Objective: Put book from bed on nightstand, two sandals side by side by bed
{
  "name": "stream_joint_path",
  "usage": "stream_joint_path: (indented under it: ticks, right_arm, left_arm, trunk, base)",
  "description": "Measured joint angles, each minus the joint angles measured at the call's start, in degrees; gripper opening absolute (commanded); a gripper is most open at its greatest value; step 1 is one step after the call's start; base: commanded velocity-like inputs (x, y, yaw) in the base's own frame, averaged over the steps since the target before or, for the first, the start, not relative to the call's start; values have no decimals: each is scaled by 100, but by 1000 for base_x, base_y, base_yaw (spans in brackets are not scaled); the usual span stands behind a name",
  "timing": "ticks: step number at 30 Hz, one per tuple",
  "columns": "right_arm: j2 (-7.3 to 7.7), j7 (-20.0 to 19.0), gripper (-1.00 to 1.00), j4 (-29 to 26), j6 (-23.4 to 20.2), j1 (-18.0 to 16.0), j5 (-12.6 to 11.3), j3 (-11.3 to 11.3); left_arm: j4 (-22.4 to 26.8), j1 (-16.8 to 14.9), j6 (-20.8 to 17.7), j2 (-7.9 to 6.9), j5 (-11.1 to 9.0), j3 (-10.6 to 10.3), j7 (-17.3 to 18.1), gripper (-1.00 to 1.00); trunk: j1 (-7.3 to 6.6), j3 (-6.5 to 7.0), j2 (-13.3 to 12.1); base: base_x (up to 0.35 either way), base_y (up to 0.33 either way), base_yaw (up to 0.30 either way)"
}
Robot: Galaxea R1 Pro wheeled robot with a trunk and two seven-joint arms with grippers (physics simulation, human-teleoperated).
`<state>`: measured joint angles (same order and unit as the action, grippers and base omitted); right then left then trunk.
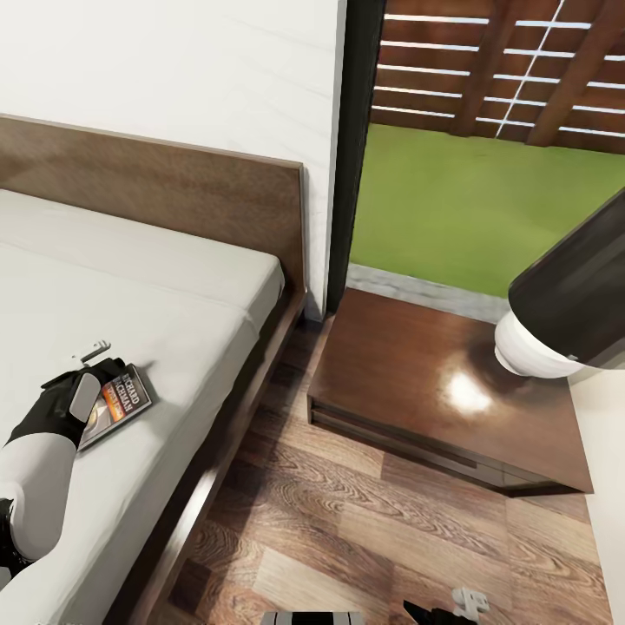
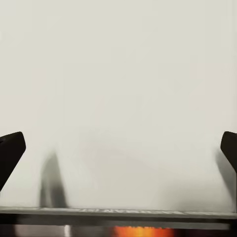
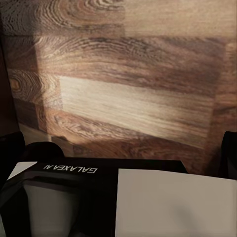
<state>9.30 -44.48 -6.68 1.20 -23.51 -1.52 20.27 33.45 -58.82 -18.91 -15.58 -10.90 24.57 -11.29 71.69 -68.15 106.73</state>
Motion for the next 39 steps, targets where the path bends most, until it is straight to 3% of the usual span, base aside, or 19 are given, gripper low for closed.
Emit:
stream_joint_path:
  ticks: [30,39]
  right_arm:
    - [0,-2,100,-3,0,0,0,0]
    - [0,-2,100,3,0,1,0,0]
  left_arm:
    - [-15,0,27,1,-45,5,8,100]
    - [-25,0,22,-1,5,10,-14,100]
  trunk:
    - [0,0,0]
    - [0,8,0]
  base:
    - [-18,0,0]
    - [0,0,-106]
